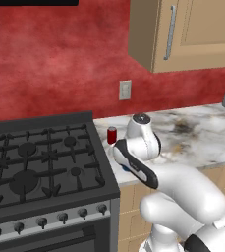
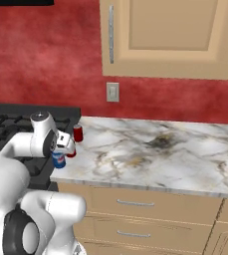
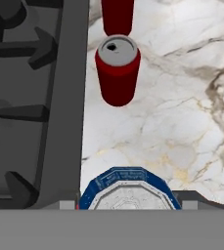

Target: Four empty soda cans are scattered around the kitchen. Gather all the cans and cluster them next to the stove for recycling.

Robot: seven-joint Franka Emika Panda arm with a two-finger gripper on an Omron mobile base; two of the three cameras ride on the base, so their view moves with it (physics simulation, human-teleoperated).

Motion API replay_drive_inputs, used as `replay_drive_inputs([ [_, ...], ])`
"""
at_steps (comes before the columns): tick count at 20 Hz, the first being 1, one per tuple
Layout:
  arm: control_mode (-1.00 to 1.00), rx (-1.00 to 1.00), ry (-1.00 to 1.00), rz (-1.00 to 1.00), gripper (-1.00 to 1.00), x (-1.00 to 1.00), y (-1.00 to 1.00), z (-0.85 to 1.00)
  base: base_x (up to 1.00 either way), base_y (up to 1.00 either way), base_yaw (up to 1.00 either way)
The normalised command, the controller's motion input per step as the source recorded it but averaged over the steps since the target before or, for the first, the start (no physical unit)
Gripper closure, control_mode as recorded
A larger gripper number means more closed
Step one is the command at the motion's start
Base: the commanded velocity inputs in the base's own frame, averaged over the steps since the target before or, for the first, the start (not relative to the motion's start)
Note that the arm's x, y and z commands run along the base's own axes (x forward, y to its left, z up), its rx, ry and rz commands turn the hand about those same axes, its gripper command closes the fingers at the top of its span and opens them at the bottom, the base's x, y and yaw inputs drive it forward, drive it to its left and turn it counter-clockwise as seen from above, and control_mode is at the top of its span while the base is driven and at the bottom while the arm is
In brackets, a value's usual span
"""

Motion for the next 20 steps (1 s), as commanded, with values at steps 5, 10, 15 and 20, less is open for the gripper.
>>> replay_drive_inputs([
  [5,-1.00,0.00,0.03,0.00,1.00,0.10,0.04,-0.20,0.00,0.00,0.00],
  [10,-1.00,0.00,0.02,0.00,1.00,0.02,0.00,-0.22,0.00,0.00,0.00],
  [15,-1.00,0.00,0.00,0.00,1.00,0.01,0.00,-0.18,0.00,0.00,0.00],
  [20,-1.00,0.00,0.01,0.00,1.00,0.01,0.02,-0.17,0.00,0.00,0.00],
])
